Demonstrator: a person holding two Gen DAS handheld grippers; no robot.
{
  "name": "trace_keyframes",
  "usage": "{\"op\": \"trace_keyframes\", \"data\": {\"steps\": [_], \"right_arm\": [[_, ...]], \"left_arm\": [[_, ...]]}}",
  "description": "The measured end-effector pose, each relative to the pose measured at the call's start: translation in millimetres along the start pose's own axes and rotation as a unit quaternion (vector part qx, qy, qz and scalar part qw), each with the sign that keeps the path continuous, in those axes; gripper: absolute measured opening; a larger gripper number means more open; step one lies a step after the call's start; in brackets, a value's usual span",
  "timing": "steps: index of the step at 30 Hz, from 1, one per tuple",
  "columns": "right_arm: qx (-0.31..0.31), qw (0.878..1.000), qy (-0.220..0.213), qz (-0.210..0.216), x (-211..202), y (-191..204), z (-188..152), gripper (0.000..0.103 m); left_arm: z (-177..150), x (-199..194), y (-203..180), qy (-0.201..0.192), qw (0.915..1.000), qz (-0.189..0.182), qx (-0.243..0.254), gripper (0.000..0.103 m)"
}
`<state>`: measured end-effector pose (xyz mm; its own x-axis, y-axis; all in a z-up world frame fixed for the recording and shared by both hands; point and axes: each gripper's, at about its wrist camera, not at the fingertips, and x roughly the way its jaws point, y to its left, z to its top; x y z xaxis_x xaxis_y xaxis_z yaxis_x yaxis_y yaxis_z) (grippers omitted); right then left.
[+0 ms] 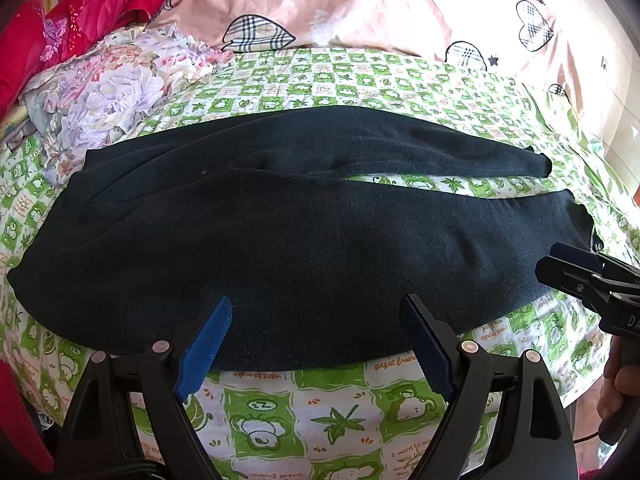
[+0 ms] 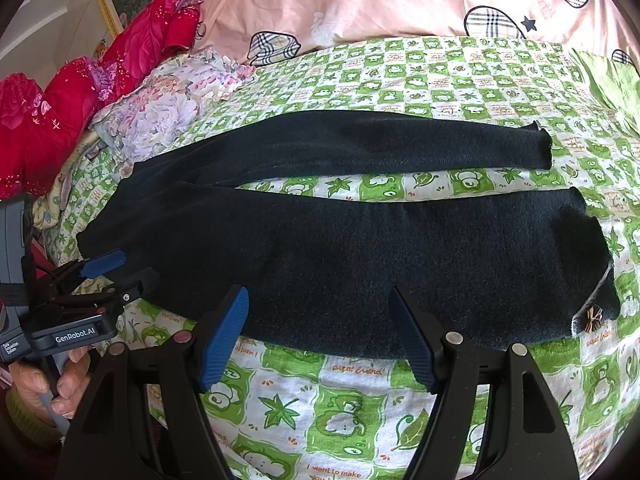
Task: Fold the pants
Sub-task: 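Position both grippers above the cuff ends of the navy pants, then close the left gripper on one cuff while the right gripper grasps the other cuff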
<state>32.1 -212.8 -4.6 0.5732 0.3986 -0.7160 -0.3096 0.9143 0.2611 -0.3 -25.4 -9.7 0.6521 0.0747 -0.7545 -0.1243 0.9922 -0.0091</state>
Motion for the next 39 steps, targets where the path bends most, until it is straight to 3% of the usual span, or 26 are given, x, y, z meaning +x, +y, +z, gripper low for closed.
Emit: {"op": "trace_keyframes", "data": {"steps": [9,18,22,28,39], "right_arm": [[0.004,1.0,0.002,0.004,0.0,-1.6,0.2,0.073],[0.007,0.999,0.033,-0.005,0.4,-3.3,1.8,0.073],[0.01,1.0,0.02,0.0,0.7,-4.9,3.1,0.073],[0.036,0.998,0.043,-0.001,1.0,-22.7,13.2,0.073],[0.091,0.995,-0.02,0.018,-6.8,-84.6,61.3,0.073]], "left_arm": [[1.3,2.9,0.1,0.006,1.0,-0.005,0.0,0.087],[1.7,10.7,0.0,0.019,0.9997,-0.014,0.003,0.087],[4.6,14.7,0.0,0.025,0.9995,-0.018,0.007,0.087],[17.3,22.7,1.7,0.035,0.9988,-0.028,0.018,0.087],[81.0,47.2,-0.5,0.043,0.9956,-0.058,0.059,0.087]]}}
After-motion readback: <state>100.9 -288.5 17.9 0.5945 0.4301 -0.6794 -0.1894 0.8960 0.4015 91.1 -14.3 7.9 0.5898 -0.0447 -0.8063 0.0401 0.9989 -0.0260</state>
